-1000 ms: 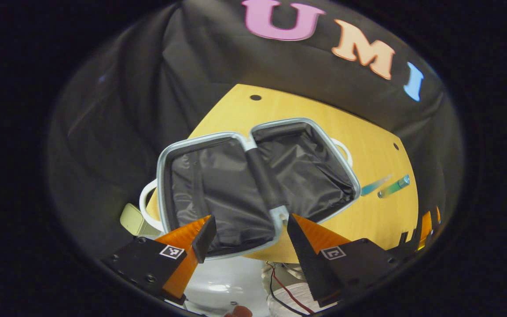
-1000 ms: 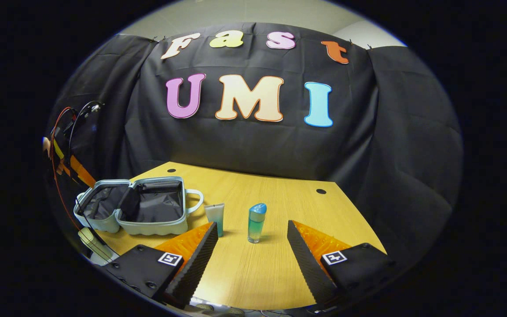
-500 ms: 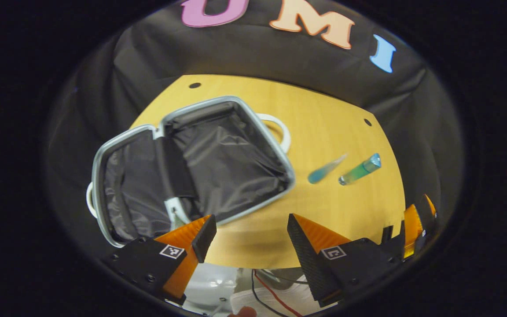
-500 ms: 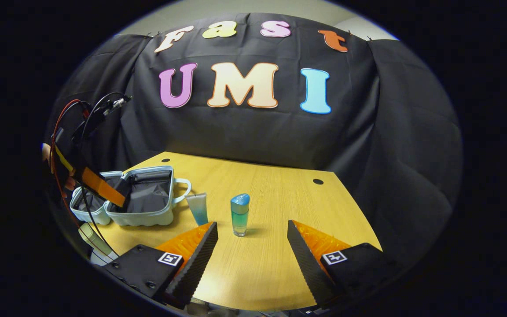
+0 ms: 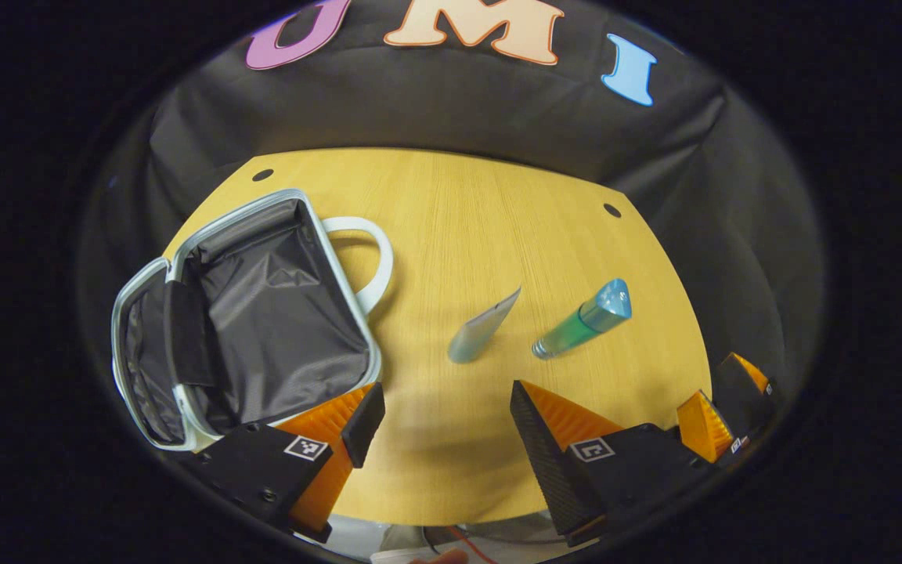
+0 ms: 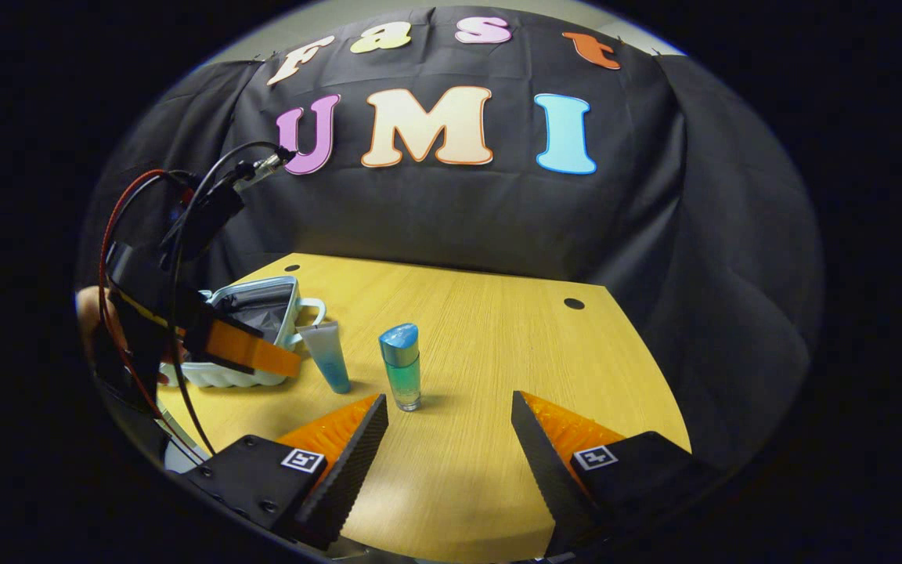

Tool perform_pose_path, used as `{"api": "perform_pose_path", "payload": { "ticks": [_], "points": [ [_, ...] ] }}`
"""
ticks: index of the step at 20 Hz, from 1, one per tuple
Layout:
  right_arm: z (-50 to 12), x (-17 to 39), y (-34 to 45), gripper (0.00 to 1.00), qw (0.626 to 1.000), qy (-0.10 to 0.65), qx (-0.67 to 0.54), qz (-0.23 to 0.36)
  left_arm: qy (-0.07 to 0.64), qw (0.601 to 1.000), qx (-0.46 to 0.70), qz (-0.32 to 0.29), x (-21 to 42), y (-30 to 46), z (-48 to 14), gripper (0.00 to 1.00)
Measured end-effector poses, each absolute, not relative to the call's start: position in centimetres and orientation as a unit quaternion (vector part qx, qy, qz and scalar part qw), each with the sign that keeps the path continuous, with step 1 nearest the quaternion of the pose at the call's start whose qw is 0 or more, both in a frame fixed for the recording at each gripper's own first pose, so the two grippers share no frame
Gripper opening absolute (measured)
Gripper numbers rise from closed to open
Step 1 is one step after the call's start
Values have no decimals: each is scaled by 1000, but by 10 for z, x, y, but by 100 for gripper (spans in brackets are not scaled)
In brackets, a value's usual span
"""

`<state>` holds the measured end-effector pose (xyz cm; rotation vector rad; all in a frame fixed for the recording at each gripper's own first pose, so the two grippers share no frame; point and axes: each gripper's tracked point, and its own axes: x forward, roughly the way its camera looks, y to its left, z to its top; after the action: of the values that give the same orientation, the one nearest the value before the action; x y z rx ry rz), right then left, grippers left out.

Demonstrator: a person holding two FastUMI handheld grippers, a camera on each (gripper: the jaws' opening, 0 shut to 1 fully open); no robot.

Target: First open the suitcase, pack the skin care products into it, and then close the suitcase.

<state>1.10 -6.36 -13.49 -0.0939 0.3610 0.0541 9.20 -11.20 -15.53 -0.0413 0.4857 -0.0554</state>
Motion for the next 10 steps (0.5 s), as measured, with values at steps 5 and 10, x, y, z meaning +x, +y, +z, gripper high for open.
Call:
{"api": "perform_pose_path", "payload": {
  "ticks": [5,10],
  "points": [
    [-157,34,-68,99,979,189,-50,59,167,984,-49,-42,131,-131,-161,94],
    [-174,49,-72,99,977,191,-49,75,106,993,-36,-31,153,-128,-159,74]
  ]
}}
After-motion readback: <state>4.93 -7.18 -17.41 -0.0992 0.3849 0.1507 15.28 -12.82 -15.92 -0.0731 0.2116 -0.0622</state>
